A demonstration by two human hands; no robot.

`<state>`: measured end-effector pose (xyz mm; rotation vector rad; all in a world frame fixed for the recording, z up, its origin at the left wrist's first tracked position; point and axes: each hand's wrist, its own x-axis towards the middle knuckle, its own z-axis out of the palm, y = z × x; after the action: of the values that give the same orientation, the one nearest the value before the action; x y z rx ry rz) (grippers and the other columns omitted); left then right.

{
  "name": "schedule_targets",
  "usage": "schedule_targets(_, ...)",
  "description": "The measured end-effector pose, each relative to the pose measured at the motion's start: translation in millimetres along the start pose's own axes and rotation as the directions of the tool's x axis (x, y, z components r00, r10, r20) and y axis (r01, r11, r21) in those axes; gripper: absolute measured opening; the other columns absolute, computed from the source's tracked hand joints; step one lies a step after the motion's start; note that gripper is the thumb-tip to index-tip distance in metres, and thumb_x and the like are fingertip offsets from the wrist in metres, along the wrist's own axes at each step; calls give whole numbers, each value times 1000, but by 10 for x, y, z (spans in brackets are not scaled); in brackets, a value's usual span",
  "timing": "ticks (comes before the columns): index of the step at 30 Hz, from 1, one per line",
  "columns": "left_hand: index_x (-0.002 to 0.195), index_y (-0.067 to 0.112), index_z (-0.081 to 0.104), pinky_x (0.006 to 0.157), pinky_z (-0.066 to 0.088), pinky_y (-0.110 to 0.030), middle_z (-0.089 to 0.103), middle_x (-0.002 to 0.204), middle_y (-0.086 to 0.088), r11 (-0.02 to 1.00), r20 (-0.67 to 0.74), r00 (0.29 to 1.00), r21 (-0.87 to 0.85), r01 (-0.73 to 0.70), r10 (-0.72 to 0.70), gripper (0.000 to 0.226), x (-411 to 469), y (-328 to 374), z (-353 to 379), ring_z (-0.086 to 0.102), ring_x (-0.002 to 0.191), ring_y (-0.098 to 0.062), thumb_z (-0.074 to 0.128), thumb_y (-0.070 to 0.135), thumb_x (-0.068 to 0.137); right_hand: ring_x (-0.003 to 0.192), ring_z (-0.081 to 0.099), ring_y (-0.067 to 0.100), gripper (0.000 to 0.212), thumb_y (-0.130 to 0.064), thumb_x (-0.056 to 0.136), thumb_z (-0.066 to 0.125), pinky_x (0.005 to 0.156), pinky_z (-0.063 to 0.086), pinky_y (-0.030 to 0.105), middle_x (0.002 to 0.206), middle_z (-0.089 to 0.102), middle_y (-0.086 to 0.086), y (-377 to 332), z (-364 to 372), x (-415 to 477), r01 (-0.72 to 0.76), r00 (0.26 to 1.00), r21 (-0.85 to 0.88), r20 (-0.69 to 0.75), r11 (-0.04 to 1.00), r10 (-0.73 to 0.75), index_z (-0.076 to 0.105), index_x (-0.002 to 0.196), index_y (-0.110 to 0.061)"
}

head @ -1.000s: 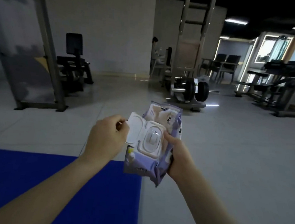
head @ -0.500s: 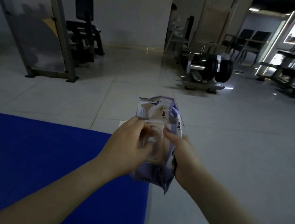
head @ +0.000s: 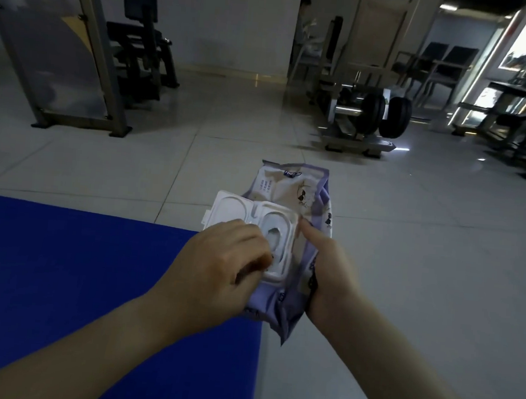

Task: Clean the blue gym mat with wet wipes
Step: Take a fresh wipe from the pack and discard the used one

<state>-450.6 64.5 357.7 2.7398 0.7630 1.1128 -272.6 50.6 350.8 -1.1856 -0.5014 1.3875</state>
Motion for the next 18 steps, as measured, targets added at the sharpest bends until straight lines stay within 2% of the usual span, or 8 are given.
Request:
schedule_targets(3,87,23,60,68,46,-30,55,82,12,993,18,996,-71,89,-88,8,-26,31,16,53,78,-11,66,28,89,108,68,36,42,-38,97,62,97,54,53,117,71,18,-20,-45,-42,95,995,-67,30,993,-93,65,124,-5)
schedule_targets(6,86,28,68,66,48,-25,61,80,14,939,10,964,-224,260,-265,20,-7,53,67,59,80,-12,62,47,90,98,70,28,37,-38,96,62,85,58,44,113,73,13,-21,-60,-68,149,988,-93,58,984,-144,65,121,-10)
schedule_targets(8,83,25,72,65,49,-29,62,78,13,897,-51,922,-258,359,-384,16,11,26,102,60,78,-12,67,38,91,99,71,27,38,-39,95,63,86,58,44,113,73,12,7,-49,-70,162,985,-99,69,982,-156,66,121,-11)
schedule_targets(10,79,23,72,64,49,-26,61,76,12,858,-89,875,-267,439,-476,10,28,-2,126,60,76,-11,75,27,88,95,72,24,35,-38,95,64,82,59,41,109,75,9,40,-34,-69,173,983,-102,73,980,-166,67,117,-12)
schedule_targets(13,74,27,69,62,47,-19,59,75,12,820,-92,830,-245,517,-551,13,54,-11,127,59,75,-8,79,29,81,89,73,21,30,-36,97,62,74,60,37,101,76,5,75,15,-64,170,984,-103,72,980,-163,68,114,-12)
schedule_targets(14,73,28,68,61,47,-19,59,74,12,807,-86,817,-241,539,-571,14,59,-11,128,59,75,-7,80,29,80,92,74,24,29,-34,98,60,78,60,41,101,76,8,84,40,-57,157,986,-92,63,983,-152,68,113,-10)
schedule_targets(16,73,30,68,62,50,-26,60,75,12,781,-68,792,-234,579,-607,14,65,-24,137,59,74,-6,80,26,79,102,71,34,31,-29,101,54,92,56,49,107,74,18,96,87,-57,129,991,-57,52,990,-126,69,116,-6)
schedule_targets(18,74,30,68,65,55,-34,62,78,12,761,-49,772,-218,611,-633,14,67,-40,135,60,74,-5,78,23,80,102,72,33,31,-27,102,52,88,57,45,106,75,18,123,109,-54,127,991,-41,59,991,-124,69,118,-6)
